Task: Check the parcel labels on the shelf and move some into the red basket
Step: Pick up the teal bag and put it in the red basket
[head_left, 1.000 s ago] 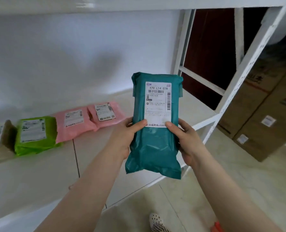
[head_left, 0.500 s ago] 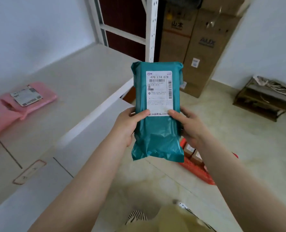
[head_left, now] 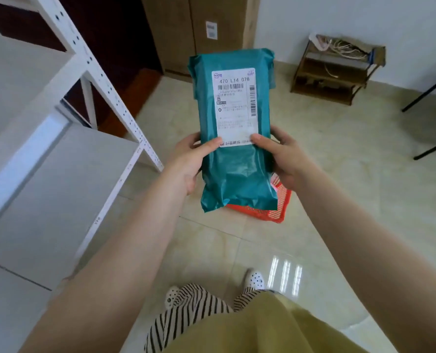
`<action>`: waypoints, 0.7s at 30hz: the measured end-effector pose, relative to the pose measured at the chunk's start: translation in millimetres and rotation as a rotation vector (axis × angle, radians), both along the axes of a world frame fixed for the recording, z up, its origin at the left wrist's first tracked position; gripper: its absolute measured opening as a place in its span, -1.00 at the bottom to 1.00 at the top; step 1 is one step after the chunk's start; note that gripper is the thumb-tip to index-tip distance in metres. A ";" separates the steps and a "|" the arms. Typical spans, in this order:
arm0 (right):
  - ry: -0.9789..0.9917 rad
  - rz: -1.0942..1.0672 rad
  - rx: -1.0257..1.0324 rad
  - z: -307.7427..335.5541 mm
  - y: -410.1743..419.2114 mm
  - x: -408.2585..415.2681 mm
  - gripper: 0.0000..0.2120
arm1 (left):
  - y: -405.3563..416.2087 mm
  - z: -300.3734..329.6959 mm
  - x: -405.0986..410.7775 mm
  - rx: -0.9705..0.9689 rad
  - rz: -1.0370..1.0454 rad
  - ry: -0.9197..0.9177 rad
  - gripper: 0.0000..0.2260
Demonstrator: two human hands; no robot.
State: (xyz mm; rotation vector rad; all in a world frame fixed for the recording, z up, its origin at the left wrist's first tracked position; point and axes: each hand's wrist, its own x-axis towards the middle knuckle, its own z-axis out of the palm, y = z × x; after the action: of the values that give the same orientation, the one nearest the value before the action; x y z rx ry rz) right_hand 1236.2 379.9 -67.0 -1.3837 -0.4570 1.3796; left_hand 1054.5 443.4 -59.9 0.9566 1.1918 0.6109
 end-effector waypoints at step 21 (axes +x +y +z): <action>0.017 -0.234 -0.134 -57.2 88.5 160.7 -0.56 | 117.2 -51.7 182.4 -0.091 -0.105 0.125 -0.61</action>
State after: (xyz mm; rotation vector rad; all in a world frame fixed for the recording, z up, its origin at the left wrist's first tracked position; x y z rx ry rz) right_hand 1396.9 468.4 -124.2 -1.4822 -0.1867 1.2468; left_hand 1236.9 560.6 -111.6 0.9849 1.2608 0.4143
